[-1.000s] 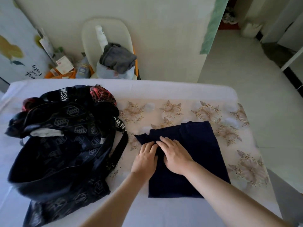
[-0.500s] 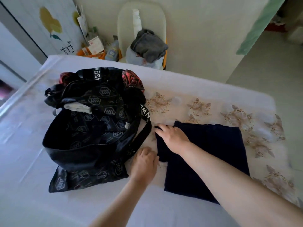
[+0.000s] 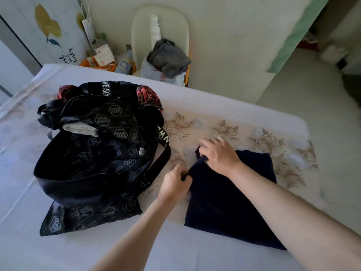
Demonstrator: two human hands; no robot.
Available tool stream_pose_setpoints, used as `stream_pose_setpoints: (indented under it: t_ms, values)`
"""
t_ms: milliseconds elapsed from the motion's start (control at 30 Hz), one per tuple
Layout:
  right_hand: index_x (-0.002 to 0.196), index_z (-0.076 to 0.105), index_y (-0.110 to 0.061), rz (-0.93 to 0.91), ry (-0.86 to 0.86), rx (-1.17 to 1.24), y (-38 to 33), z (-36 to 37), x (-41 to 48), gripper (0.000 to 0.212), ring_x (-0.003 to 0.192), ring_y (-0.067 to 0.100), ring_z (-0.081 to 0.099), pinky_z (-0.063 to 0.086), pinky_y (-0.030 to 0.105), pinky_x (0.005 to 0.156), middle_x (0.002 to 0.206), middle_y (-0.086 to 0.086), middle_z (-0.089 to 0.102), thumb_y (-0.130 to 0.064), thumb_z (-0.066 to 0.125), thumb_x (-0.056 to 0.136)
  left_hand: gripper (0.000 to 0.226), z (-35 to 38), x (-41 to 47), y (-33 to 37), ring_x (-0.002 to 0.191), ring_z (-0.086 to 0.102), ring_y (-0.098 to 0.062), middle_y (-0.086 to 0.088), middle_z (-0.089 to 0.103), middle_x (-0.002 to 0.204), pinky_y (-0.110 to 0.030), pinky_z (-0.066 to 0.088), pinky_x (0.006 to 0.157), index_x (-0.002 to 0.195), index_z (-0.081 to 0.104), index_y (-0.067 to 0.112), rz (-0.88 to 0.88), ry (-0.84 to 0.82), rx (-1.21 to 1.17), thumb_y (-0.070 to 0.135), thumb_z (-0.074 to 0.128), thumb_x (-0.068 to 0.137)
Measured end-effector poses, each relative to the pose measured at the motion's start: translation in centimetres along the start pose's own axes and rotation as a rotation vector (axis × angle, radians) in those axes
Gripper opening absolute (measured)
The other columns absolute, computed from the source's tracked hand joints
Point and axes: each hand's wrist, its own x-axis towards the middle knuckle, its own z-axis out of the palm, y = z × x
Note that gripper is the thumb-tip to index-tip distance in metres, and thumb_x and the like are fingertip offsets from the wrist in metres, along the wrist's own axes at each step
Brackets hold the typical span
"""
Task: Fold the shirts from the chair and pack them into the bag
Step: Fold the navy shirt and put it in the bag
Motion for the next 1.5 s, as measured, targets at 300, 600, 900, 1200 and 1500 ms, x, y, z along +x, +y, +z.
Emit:
stream_pose_setpoints:
  t_ms: [300,600,900,1200,1500]
  values:
    - [0.113,0.07,-0.023,0.1,-0.414,-0.265,3.6,1.5,-7.8,0.034,0.122,0.028,0.045,0.015,0.053,0.119,0.119,0.003,0.059,-0.007,0.055,0.087,0.035,2.6,-1.2,3.2,0.098,0.062,-0.012,0.014,0.07,0.107,-0.033,0.052,0.089,0.123,0.055,0.034,0.251,-0.573,0.396,0.052,0.051,0.094]
    - [0.123,0.06,-0.015,-0.018,-0.23,-0.04,0.3,2.8,-2.2,0.04,0.097,0.032,0.06,0.052,0.045,0.08,0.141,0.01,0.048,0.003,0.052,0.088,0.019,4.2,-0.3,1.8,0.099,0.056,-0.026,-0.005,0.052,0.112,-0.033,0.047,0.079,0.113,0.052,0.012,0.139,-0.172,0.323,0.017,0.051,0.095]
    - [0.09,0.063,-0.01,0.036,-0.297,0.019,2.9,1.4,-2.3,0.022,0.064,0.025,0.049,0.033,0.033,0.055,0.088,0.003,0.047,0.009,0.055,0.085,0.048,4.4,1.1,2.8,0.097,0.057,-0.02,-0.001,0.059,0.111,-0.028,0.046,0.075,0.133,0.043,0.017,0.066,-0.376,0.324,0.022,0.06,0.088]
    - [0.088,0.054,-0.007,0.346,0.014,0.177,9.4,-2.1,-11.3,0.017,0.065,0.023,0.048,0.036,0.036,0.053,0.101,0.004,0.052,0.008,0.055,0.083,0.035,4.3,2.3,13.9,0.086,0.064,-0.024,-0.006,0.063,0.101,-0.036,0.055,0.072,0.101,0.056,0.008,0.086,-0.828,0.318,0.041,0.06,0.091]
    - [0.122,0.067,-0.016,0.661,-0.083,0.116,7.5,1.6,-22.1,0.044,0.1,0.035,0.062,0.052,0.04,0.083,0.131,0.01,0.056,0.001,0.057,0.083,0.021,12.2,-1.8,13.4,0.102,0.064,-0.022,-0.001,0.068,0.112,-0.032,0.054,0.084,0.112,0.065,0.014,0.396,-0.658,0.293,0.019,0.049,0.099]
